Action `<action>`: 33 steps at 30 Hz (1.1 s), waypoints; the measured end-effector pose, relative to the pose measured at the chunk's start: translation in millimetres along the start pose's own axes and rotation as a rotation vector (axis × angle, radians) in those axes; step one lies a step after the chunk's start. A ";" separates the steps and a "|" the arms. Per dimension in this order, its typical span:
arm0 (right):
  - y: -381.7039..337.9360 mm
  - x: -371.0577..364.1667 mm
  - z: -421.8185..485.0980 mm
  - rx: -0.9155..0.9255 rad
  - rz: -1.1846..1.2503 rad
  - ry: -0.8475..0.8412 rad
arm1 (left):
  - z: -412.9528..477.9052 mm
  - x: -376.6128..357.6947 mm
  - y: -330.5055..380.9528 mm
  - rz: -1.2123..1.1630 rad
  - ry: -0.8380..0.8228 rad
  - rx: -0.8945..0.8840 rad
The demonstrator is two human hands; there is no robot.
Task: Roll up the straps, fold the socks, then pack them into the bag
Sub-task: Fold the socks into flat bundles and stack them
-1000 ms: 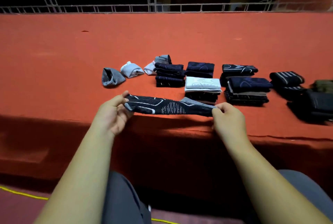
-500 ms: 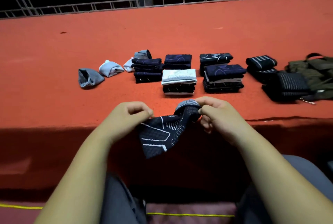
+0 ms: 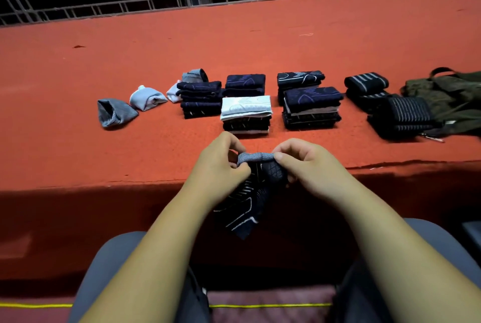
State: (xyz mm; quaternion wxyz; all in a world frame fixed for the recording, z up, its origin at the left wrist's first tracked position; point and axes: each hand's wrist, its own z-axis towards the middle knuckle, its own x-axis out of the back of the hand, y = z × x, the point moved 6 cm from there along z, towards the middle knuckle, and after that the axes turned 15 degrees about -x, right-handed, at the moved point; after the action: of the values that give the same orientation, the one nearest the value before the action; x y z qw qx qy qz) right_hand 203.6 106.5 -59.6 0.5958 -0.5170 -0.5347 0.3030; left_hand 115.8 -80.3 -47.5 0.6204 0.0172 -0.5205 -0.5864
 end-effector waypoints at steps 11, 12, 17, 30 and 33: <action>-6.5 12.2 -8.0 0.086 -0.074 -0.022 | -4.8 -13.2 11.2 -0.831 -0.163 0.072; -7.7 11.3 -8.8 0.083 -0.049 -0.034 | -5.5 -15.9 11.2 -0.873 -0.170 0.079; -8.2 10.3 -10.6 0.049 0.130 -0.092 | -3.4 -14.6 6.0 -0.699 -0.277 -0.021; -2.9 4.1 -7.7 0.077 0.108 -0.221 | -5.6 -12.1 16.8 -0.648 -0.238 -0.066; -0.9 2.8 -6.2 0.069 0.152 -0.249 | -3.6 -9.4 14.5 -0.758 -0.184 -0.026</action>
State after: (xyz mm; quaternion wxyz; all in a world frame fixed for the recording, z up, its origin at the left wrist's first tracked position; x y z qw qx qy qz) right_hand 210.0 107.0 -57.2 0.5176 -0.4936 -0.5530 0.4274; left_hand 130.7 -70.9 -45.9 0.3108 0.1476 -0.5233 -0.7796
